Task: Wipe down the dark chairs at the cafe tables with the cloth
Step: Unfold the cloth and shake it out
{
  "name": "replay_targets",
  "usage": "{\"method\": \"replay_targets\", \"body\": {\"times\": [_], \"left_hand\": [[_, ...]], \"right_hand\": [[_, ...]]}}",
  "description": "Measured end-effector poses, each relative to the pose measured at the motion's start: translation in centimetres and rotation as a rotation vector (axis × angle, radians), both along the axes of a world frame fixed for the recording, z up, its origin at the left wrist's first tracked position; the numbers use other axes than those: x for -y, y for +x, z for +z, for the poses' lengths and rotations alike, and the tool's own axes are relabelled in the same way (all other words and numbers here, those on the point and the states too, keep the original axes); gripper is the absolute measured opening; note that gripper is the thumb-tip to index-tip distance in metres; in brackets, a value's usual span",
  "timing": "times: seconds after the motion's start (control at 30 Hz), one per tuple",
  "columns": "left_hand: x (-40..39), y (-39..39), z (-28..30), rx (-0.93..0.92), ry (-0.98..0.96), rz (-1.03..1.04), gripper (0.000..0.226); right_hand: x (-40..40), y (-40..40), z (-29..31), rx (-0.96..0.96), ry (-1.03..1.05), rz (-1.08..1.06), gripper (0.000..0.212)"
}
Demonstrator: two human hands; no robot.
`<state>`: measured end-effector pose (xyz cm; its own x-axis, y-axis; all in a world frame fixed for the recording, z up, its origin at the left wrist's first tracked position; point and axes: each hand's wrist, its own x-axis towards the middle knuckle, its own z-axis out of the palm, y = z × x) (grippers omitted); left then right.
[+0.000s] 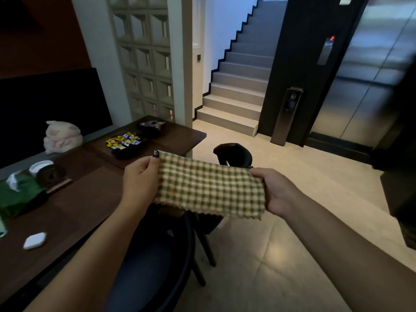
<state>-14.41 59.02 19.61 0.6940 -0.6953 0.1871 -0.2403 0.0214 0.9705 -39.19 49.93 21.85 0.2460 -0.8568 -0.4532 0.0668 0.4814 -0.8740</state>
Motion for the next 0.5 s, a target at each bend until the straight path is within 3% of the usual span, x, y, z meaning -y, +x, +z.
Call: {"method": "replay_targets", "body": {"times": [0.17,0.5], "left_hand": [[10.1,1.8,-2.1,0.093,0.054,0.036,0.035],[28.7,2.1,-2.4,0.217,0.132,0.031,0.029]], "right_hand": [[9.7,2.4,-2.5,-0.14,-0.137,-0.125,0.02],[28.4,3.9,-4.1,-0.527,-0.561,-0.177,0.021]]}}
